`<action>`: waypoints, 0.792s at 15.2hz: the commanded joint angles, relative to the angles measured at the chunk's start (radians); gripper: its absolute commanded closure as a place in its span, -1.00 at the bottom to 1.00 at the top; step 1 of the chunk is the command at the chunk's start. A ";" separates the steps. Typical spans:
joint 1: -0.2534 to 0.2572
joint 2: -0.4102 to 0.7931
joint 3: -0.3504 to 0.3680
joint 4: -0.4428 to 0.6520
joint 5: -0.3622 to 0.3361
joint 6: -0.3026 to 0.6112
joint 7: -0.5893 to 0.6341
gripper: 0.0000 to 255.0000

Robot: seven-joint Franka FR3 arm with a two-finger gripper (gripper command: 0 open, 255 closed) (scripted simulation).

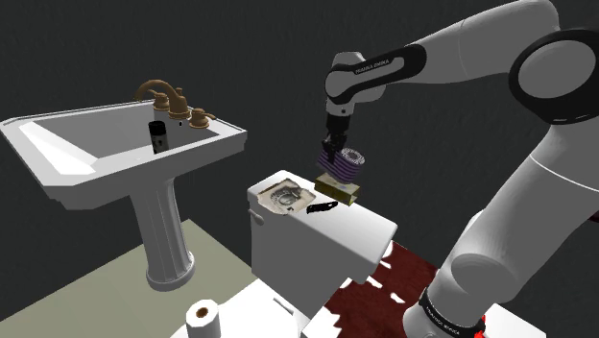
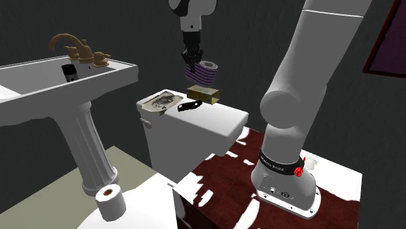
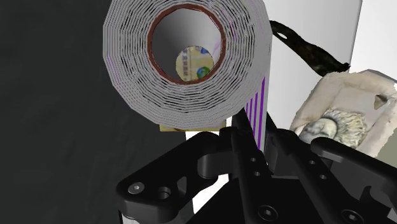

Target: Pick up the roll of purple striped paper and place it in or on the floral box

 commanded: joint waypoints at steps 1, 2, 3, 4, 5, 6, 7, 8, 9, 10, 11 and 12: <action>0.000 0.000 0.000 0.000 0.000 0.001 0.000 1.00; 0.000 0.000 0.000 0.000 0.000 0.001 0.000 1.00; 0.000 0.000 0.000 0.000 0.000 0.001 0.000 -1.00; 0.000 0.000 0.000 0.000 0.000 0.000 0.000 -1.00; 0.000 0.000 0.000 0.000 0.000 0.001 0.000 -1.00; 0.000 0.000 0.000 0.000 0.000 0.001 0.000 -1.00; 0.000 0.001 0.000 0.002 0.000 0.000 0.000 -1.00; 0.000 0.000 0.000 0.000 0.000 0.001 0.000 -1.00; 0.000 -0.007 0.001 0.027 -0.001 -0.033 0.001 -1.00; 0.000 -0.012 0.002 0.056 -0.002 -0.067 0.001 -1.00; 0.000 -0.016 0.002 0.085 -0.002 -0.100 0.002 -1.00; 0.000 -0.018 0.002 0.110 -0.002 -0.127 0.002 -1.00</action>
